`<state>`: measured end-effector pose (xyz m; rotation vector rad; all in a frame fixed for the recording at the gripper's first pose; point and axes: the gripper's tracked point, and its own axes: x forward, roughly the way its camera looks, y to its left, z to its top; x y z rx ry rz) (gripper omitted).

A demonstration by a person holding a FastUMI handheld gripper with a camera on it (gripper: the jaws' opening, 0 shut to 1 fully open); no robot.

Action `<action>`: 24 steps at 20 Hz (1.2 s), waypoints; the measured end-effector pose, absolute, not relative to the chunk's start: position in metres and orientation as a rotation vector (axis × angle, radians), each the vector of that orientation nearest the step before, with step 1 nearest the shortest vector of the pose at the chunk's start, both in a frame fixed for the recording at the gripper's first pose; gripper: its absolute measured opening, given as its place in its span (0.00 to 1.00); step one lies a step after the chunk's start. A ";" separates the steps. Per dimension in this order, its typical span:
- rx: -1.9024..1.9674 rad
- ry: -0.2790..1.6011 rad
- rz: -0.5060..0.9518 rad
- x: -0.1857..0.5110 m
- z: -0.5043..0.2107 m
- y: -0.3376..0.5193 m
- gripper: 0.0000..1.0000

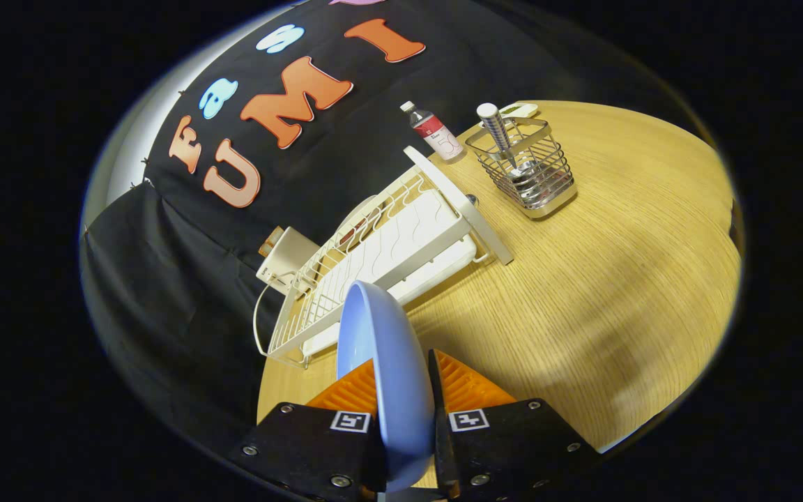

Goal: Take the plate from the dish rack, then take the spoon from the basket and place it into the plate.

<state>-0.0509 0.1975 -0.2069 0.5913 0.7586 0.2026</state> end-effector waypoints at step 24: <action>0.165 0.453 0.017 -0.007 -0.158 0.079 0.98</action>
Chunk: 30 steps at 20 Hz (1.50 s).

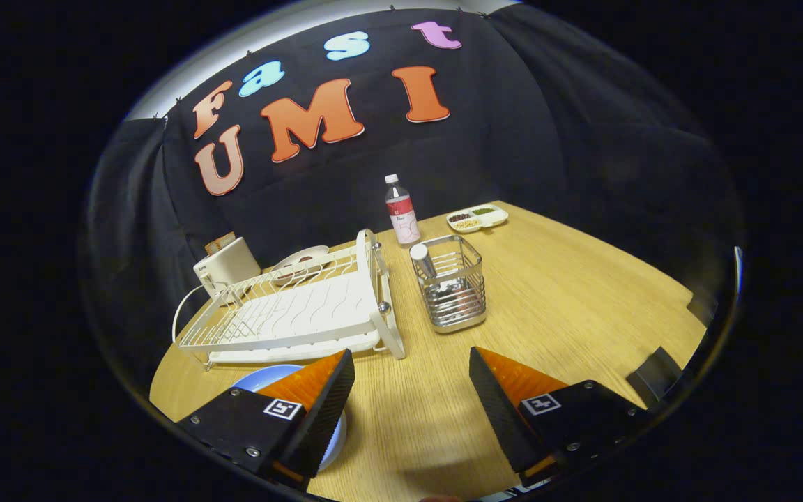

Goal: Take the plate from the dish rack, then take the spoon from the basket and place it into the plate.

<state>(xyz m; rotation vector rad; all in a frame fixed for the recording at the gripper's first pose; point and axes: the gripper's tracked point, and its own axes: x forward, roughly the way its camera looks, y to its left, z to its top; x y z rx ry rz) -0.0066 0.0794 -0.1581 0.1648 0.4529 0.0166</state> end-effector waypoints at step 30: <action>-0.036 0.204 0.017 0.103 -0.123 0.055 0.08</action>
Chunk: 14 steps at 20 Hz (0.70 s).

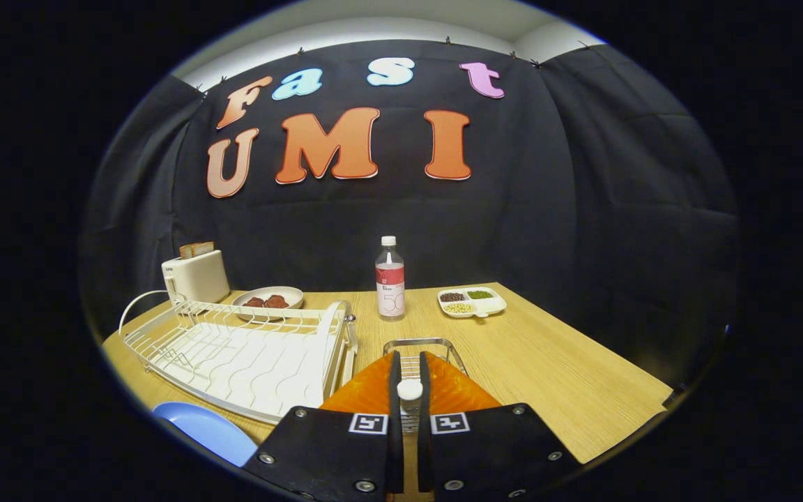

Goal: Take the plate from the dish rack, then take the spoon from the basket and place it into the plate.

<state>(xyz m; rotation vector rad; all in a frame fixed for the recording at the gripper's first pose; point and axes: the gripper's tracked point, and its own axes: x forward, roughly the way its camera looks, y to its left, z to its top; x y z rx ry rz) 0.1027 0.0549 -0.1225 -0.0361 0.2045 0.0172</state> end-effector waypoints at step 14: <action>-0.080 0.070 0.055 0.069 -0.036 0.071 0.08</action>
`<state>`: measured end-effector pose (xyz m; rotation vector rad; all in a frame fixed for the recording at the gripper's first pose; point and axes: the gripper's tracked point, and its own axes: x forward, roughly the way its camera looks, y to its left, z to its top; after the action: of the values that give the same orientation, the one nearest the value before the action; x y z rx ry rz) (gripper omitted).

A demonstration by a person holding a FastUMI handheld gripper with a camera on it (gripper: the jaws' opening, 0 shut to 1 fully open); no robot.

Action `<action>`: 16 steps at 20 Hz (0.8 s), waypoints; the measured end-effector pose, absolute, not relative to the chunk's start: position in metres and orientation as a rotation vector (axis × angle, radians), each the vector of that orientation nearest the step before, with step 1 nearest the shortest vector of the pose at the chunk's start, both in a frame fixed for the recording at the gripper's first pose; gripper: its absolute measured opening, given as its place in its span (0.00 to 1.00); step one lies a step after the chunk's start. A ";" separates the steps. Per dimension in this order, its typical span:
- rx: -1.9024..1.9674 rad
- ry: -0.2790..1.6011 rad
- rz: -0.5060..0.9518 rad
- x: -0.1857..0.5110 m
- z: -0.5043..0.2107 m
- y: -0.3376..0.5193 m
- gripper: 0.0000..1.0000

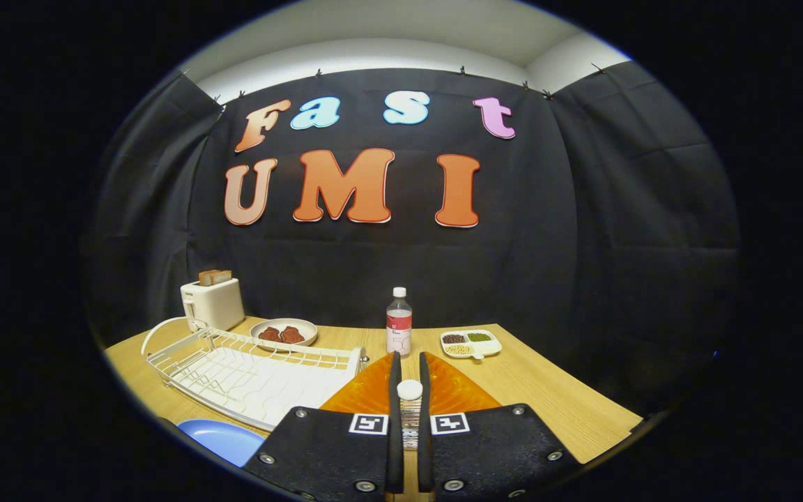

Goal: Take the plate from the dish rack, then take the spoon from the basket and place it into the plate.

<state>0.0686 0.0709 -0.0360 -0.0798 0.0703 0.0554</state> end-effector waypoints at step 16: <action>-0.084 0.064 0.286 -0.049 -0.019 0.190 0.08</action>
<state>-0.0493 0.1896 -0.0190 -0.0838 0.0645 0.2859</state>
